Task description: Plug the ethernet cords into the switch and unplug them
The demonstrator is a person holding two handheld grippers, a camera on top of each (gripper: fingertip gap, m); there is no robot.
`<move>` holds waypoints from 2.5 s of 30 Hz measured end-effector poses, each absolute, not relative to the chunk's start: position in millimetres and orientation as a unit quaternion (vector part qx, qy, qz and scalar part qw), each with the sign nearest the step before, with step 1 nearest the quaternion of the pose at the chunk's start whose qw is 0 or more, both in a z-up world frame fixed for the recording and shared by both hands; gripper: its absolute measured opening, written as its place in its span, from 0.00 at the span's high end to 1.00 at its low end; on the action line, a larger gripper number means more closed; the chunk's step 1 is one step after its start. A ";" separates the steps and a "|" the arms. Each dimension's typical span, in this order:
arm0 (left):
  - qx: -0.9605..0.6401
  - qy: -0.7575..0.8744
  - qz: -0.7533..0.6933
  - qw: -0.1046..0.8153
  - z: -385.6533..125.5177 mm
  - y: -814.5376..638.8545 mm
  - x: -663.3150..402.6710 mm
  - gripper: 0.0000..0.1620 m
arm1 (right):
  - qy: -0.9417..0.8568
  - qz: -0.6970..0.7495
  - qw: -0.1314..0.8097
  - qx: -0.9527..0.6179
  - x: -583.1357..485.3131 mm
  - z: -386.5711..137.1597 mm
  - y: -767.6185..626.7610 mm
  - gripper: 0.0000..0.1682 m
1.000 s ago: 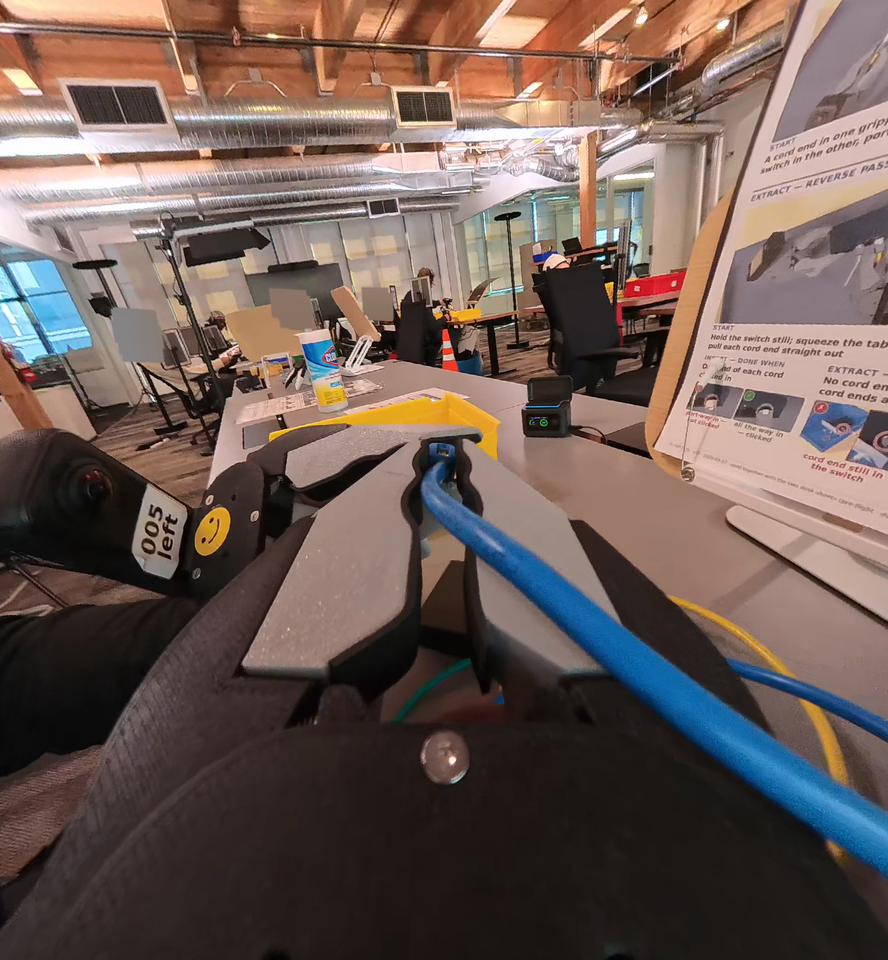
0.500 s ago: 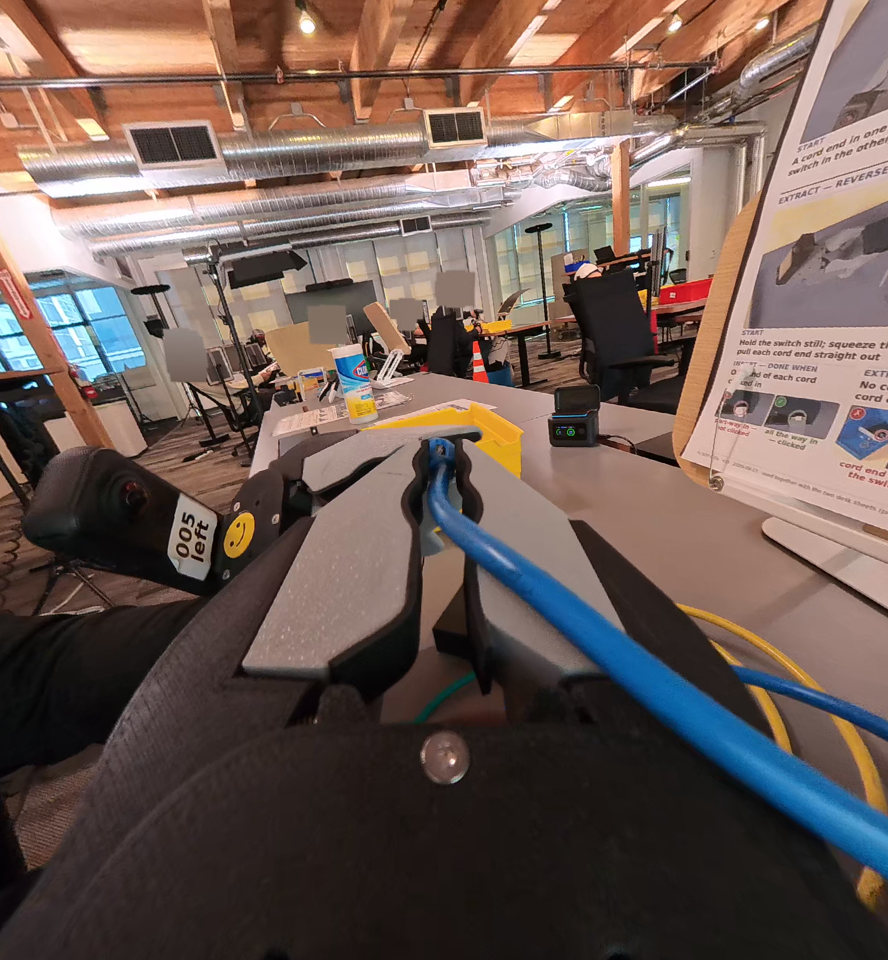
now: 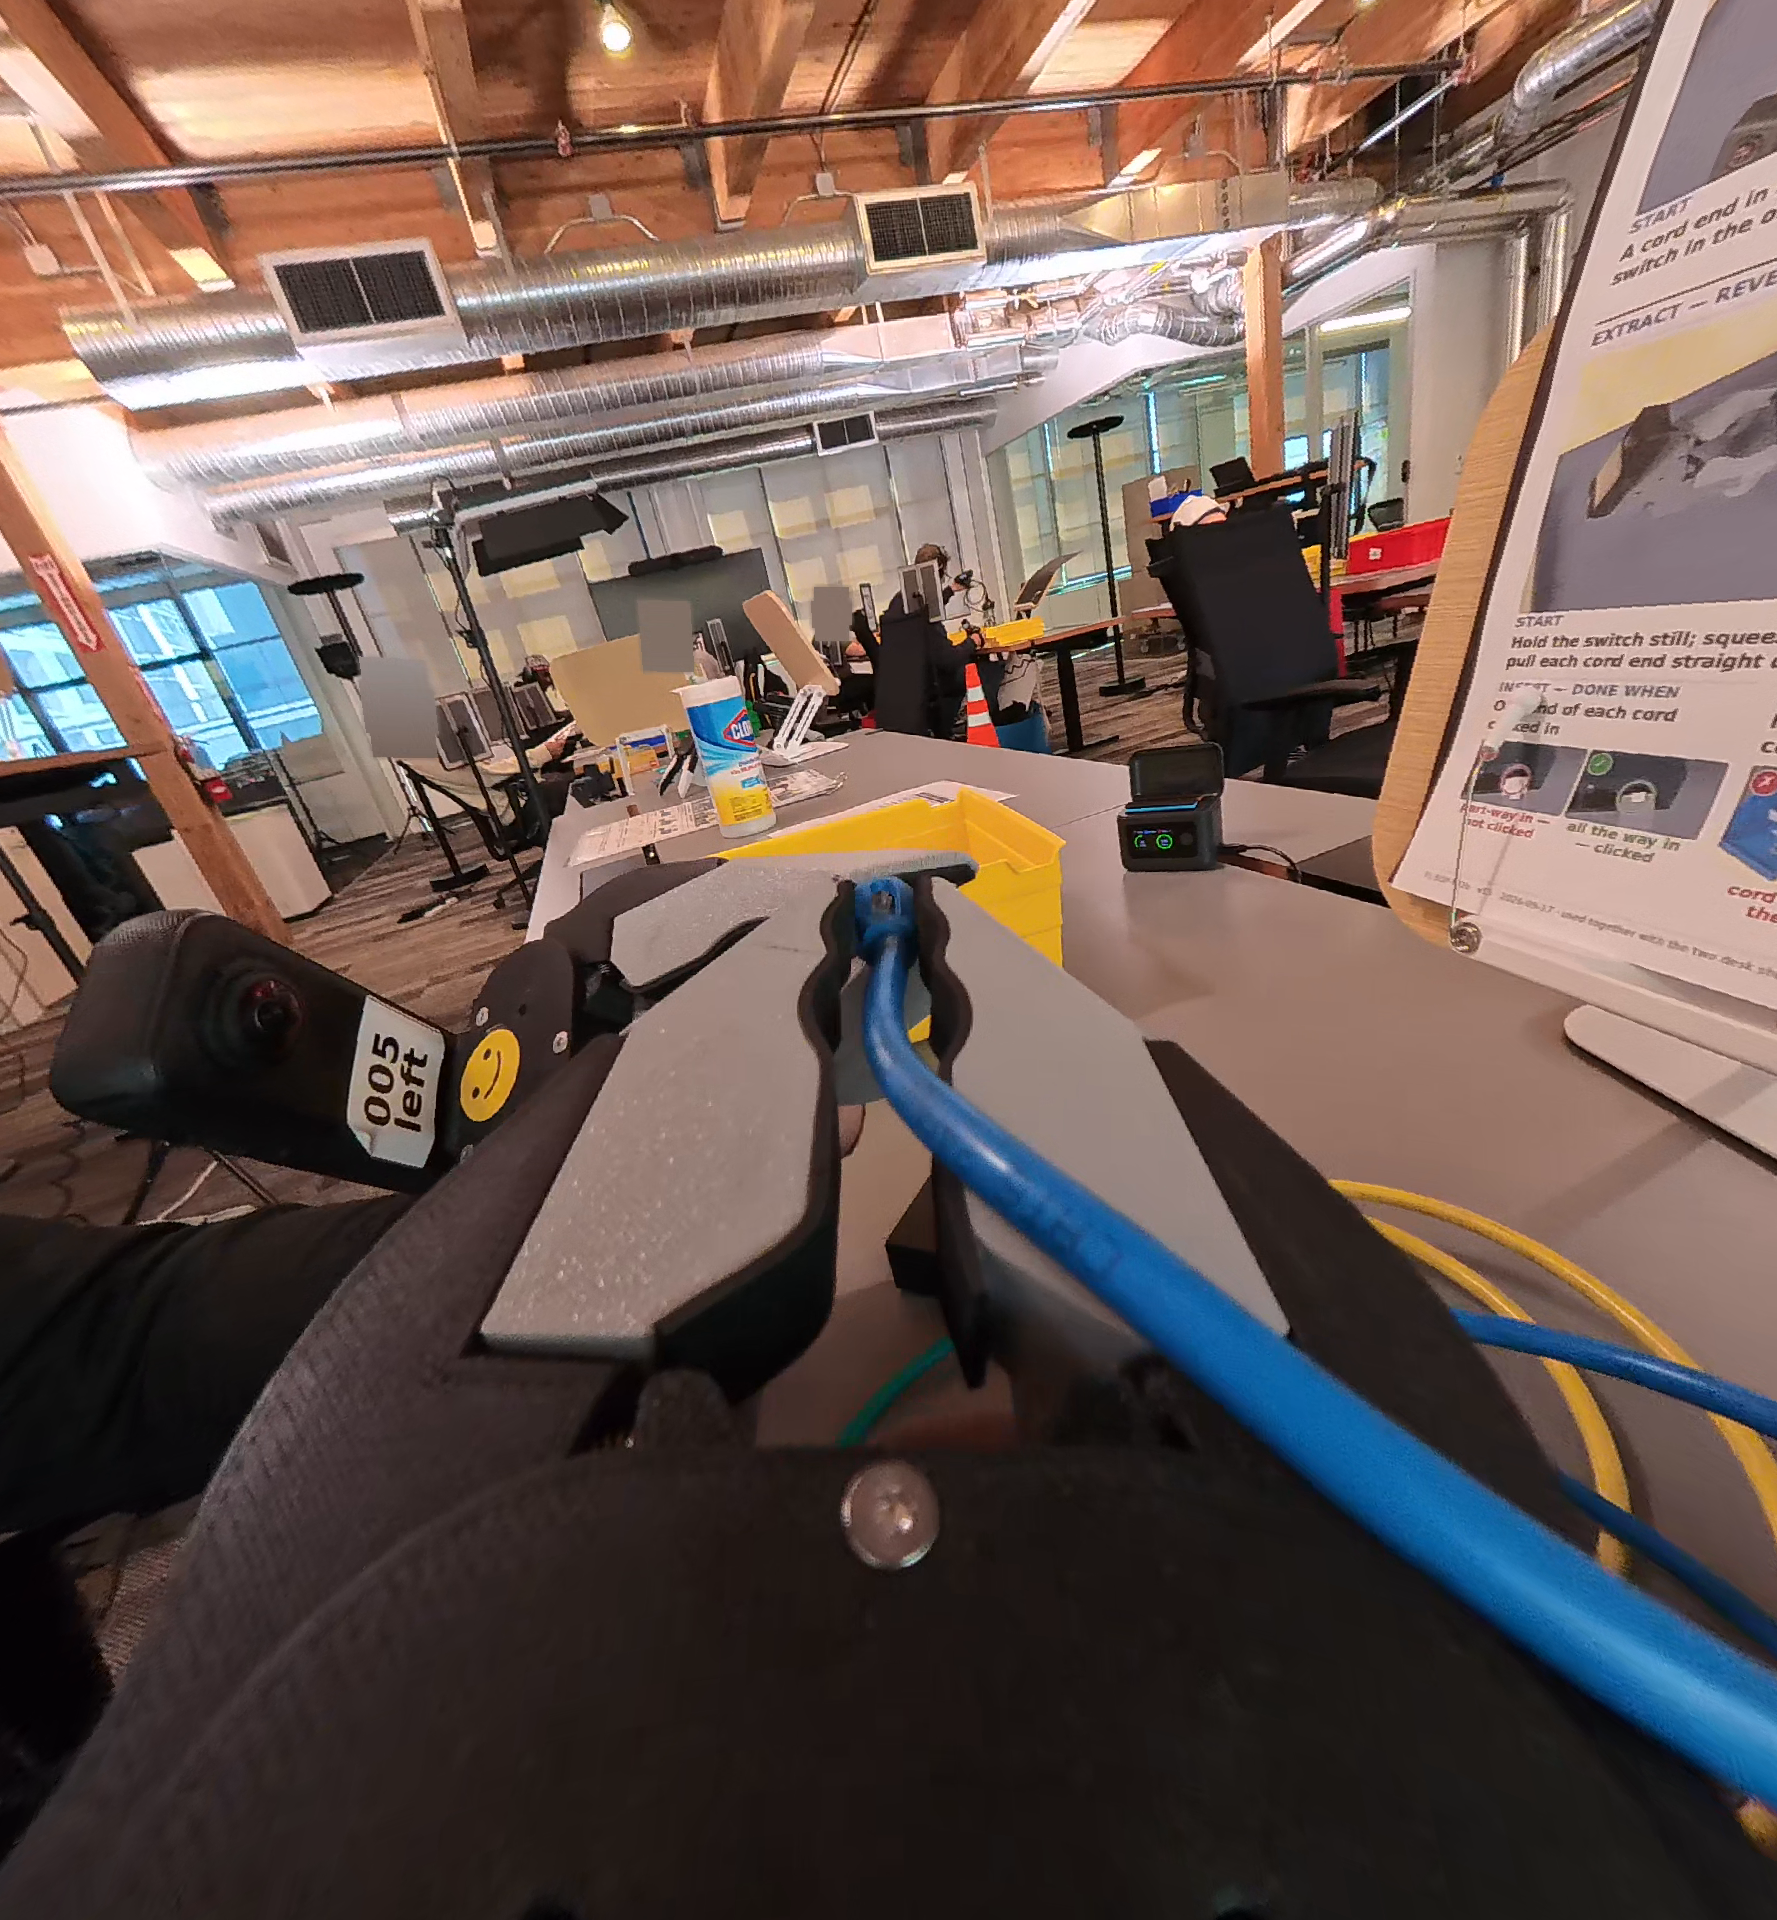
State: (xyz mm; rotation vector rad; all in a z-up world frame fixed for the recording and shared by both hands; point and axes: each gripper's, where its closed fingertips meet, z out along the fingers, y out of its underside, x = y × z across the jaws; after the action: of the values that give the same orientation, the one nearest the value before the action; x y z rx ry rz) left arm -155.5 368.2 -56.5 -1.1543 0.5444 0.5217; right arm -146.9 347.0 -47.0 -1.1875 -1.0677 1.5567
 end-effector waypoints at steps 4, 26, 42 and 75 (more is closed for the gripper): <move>-0.545 0.243 0.203 0.776 -58.6 370.1 -153.3 0.92 | -0.439 0.621 0.437 -0.481 -146.2 -49.2 348.4 0.95; -0.552 0.314 -0.249 0.731 -59.9 331.5 -103.7 0.86 | -0.576 0.568 0.444 -0.385 -120.8 -50.2 319.7 0.95; -0.450 0.387 0.240 0.768 -62.7 343.8 -123.2 0.92 | -0.546 0.583 0.408 -0.442 -127.6 -61.6 334.2 0.87; -0.859 0.166 0.012 0.484 -175.9 359.5 -235.3 0.47 | -0.470 0.602 0.430 -0.482 -127.9 -50.4 360.5 0.96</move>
State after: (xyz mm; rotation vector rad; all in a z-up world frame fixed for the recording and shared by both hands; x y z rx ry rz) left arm -235.3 359.5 -175.9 -2.0913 0.4052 0.0291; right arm -127.9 360.5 -50.4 -1.2019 -1.1717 1.5031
